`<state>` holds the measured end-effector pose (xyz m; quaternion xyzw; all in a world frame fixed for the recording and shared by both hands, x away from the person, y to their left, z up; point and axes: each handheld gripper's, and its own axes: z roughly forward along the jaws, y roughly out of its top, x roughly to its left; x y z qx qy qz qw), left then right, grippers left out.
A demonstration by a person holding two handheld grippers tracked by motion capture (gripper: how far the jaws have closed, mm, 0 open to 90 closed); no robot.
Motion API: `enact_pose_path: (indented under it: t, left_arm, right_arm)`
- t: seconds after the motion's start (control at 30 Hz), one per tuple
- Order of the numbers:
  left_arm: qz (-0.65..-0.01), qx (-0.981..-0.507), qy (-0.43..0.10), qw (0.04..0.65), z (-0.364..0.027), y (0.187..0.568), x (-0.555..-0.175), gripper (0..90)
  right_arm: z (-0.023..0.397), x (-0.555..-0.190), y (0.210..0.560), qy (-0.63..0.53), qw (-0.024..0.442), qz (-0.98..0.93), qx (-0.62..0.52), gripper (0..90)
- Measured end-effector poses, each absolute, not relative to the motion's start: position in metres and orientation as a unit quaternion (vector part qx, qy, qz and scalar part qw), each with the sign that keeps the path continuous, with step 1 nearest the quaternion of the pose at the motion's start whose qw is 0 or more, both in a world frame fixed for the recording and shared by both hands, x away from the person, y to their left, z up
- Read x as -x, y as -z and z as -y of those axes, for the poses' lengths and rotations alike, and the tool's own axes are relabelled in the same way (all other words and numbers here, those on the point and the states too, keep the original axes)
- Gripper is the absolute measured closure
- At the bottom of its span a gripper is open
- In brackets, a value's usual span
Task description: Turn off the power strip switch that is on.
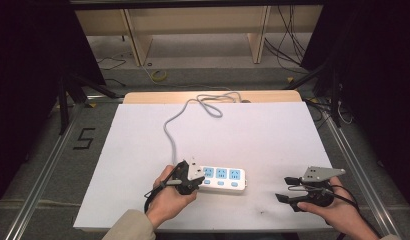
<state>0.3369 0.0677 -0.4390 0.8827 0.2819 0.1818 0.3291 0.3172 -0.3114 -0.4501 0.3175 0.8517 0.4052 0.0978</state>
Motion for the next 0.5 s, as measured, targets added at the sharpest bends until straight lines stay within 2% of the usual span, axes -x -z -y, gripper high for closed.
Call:
enact_pose_path:
  t: [0.5]
  left_arm:
    - [-0.277, -0.886, -0.174, 0.329, -0.056, 0.439, -0.342, 90.0]
  right_arm:
    - [0.311, -0.317, 0.45, -0.405, 0.097, -0.852, -0.317, 31.1]
